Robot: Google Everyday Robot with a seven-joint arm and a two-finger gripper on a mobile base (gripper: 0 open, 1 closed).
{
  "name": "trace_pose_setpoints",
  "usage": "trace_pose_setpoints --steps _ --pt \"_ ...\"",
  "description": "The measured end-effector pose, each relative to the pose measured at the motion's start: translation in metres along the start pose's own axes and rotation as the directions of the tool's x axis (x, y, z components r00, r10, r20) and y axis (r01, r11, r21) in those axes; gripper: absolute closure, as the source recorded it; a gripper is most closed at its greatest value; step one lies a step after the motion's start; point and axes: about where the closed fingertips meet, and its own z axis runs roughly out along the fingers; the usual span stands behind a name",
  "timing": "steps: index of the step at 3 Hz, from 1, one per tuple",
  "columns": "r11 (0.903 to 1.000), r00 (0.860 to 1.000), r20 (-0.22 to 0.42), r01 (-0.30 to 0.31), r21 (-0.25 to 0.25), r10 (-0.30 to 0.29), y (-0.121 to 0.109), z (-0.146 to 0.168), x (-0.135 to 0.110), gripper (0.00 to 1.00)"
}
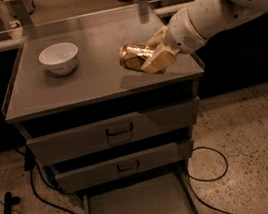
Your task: Place orange can into bottom drawer
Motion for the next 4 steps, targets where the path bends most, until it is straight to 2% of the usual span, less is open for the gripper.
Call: trace_pose_setpoints --steps 1,2,3,4 --pt "0.9999 1.000 0.003 -0.013 0.002 0.013 0.034 -0.017 0.012 1.00" --pt "0.9960 0.996 0.003 -0.089 -0.012 0.089 0.081 -0.021 0.043 1.00" --pt "0.9892 0.990 -0.015 -0.143 -0.030 0.143 0.099 -0.011 0.062 1.00" --pt "0.9856 0.986 -0.015 -0.164 -0.041 0.164 0.105 0.004 0.070 1.00"
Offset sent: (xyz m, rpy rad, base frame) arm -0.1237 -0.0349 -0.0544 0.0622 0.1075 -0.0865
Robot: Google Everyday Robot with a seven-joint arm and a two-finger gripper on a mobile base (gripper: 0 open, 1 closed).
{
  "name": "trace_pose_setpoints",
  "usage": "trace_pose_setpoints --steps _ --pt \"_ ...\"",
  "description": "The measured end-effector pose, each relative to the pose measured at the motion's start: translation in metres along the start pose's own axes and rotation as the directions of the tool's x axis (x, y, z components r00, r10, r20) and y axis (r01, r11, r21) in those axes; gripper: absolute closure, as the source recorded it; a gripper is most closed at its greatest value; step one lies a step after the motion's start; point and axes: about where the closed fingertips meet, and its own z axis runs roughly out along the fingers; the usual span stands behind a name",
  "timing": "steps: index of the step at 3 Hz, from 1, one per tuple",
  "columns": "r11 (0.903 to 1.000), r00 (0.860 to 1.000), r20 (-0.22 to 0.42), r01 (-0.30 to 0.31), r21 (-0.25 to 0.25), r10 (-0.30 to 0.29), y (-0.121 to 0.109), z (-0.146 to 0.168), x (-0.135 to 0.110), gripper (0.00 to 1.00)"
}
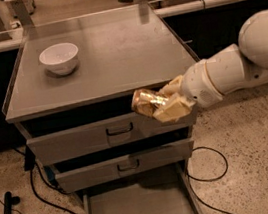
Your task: Place orange can into bottom drawer
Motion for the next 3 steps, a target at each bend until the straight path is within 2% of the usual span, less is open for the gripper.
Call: trace_pose_setpoints --steps 1,2,3 --pt "0.9972 0.998 0.003 -0.061 -0.044 0.061 0.009 0.030 0.027 1.00" --pt "0.9871 0.990 0.010 -0.138 -0.081 0.139 0.025 0.067 0.070 1.00" --pt "0.9831 0.989 -0.016 -0.149 -0.107 0.148 0.044 0.105 0.110 1.00"
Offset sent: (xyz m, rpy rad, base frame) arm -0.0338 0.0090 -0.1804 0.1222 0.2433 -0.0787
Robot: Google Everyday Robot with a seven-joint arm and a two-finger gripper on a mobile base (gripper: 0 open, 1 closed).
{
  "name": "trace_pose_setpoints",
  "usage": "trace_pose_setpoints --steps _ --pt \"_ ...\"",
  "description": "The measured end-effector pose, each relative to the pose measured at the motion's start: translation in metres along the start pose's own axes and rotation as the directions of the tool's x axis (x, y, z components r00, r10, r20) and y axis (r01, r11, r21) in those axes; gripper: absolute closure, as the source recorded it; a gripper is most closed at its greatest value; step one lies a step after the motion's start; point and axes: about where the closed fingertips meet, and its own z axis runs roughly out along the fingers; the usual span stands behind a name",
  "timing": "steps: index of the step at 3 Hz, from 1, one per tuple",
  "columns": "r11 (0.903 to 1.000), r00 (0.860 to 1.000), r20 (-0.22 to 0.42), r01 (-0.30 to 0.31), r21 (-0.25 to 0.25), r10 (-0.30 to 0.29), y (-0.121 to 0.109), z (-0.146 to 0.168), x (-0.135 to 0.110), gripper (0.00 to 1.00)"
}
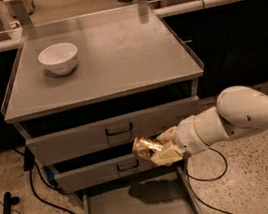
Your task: Place orange can into bottom drawer
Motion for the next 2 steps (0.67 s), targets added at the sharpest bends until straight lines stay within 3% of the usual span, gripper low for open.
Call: trace_pose_setpoints --steps 1,2 --pt "0.9988 0.999 -0.047 0.000 -0.049 -0.002 0.0105 0.0406 0.0550 1.00" --pt "0.9987 0.999 -0.048 -0.002 -0.051 0.000 0.0105 0.0418 0.0557 1.00"
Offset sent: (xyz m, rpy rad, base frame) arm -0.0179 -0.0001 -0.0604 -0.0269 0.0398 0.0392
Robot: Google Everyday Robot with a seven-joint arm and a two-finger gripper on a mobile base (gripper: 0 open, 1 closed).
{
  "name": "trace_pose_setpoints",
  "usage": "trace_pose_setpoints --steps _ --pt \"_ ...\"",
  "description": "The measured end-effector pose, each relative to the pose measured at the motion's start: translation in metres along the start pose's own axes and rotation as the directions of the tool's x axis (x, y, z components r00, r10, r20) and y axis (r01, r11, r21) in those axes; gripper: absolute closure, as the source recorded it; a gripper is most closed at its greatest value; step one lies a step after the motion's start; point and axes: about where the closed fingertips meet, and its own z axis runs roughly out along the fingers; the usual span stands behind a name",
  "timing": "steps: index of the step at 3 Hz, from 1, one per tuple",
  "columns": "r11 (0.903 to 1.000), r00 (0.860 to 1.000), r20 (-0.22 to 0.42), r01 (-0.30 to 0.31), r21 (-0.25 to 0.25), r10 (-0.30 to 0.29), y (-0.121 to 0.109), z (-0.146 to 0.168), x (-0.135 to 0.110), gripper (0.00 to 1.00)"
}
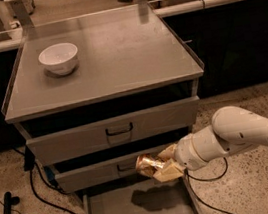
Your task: Place orange can into bottom drawer
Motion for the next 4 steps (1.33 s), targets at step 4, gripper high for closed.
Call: trace_pose_setpoints --steps 4 --pt "0.9995 0.999 -0.027 0.018 0.025 -0.017 -0.041 0.152 0.128 1.00"
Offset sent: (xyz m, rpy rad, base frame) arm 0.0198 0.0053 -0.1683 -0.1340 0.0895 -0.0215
